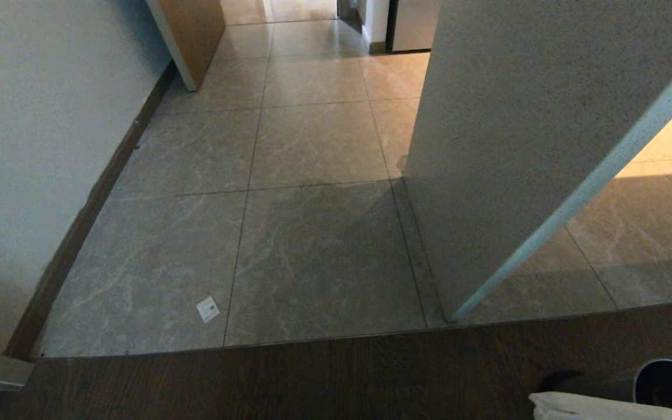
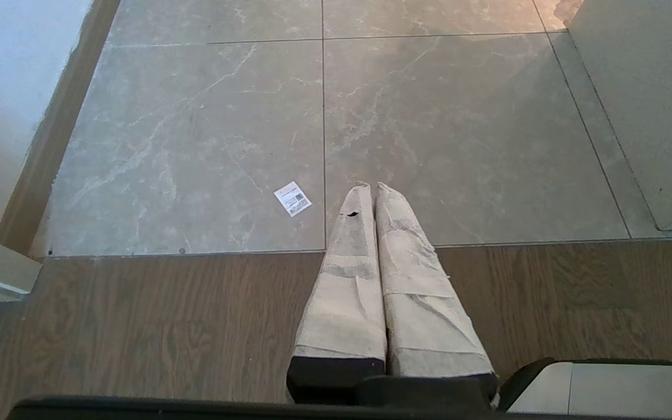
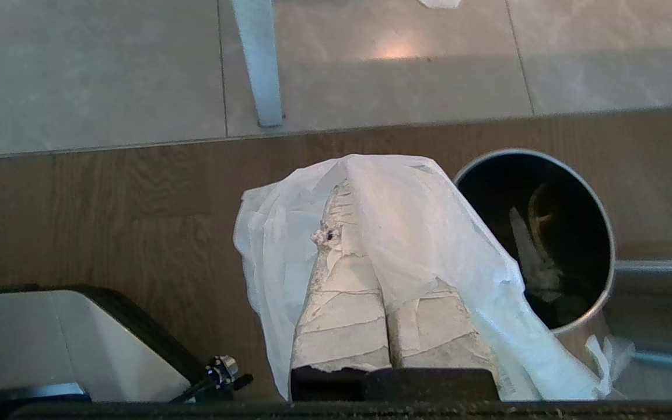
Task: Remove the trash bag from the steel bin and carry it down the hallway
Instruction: Put the trash bag at the door
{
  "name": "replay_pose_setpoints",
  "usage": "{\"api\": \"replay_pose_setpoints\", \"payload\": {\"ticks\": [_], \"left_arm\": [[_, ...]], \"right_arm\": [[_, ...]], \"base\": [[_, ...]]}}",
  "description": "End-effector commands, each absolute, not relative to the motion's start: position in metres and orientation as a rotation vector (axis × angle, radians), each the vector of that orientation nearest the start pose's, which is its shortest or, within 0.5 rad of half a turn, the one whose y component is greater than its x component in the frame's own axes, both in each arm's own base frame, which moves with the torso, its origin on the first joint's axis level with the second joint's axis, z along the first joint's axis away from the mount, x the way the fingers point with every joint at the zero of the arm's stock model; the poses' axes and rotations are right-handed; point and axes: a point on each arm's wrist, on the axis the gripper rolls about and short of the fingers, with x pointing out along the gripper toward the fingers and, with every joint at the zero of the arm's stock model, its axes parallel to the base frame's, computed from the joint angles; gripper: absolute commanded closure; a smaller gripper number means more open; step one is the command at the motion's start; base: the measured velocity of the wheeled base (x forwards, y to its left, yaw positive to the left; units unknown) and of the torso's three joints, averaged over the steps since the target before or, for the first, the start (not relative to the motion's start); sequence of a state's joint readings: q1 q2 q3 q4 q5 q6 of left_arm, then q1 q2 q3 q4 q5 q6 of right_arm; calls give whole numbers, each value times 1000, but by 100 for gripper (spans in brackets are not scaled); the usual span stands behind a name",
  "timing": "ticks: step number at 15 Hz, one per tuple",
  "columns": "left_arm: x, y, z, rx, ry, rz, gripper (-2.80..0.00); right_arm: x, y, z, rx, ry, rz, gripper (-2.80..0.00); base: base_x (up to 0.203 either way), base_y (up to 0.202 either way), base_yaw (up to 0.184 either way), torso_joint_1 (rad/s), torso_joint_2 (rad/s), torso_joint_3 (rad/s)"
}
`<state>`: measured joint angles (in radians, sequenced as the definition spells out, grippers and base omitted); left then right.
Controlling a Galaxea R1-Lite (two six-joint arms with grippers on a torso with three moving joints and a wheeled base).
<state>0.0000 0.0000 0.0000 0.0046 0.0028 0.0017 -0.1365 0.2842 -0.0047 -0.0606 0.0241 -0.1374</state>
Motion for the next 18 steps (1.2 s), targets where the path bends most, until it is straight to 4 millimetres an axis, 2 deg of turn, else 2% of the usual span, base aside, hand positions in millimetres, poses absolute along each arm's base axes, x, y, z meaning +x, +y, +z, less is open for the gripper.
{"api": "replay_pose_setpoints", "payload": {"ticks": [1,5,8,18], "left_arm": [[-23,0,75,2,5,3,0],[-23,0,75,2,5,3,0],[-23,0,75,2,5,3,0],[-23,0,75,2,5,3,0]], "right_arm": [[-2,1,85,-130,184,-6,0],[-11,1,82,-96,109,7,0],[-23,1,76,-75,-9,10,0],[-23,1,76,-42,-8,11,0]], "base": [[0,0,0,0,0,0],[0,0,0,0,0,0],[0,0,0,0,0,0],[0,0,0,0,0,0]]}}
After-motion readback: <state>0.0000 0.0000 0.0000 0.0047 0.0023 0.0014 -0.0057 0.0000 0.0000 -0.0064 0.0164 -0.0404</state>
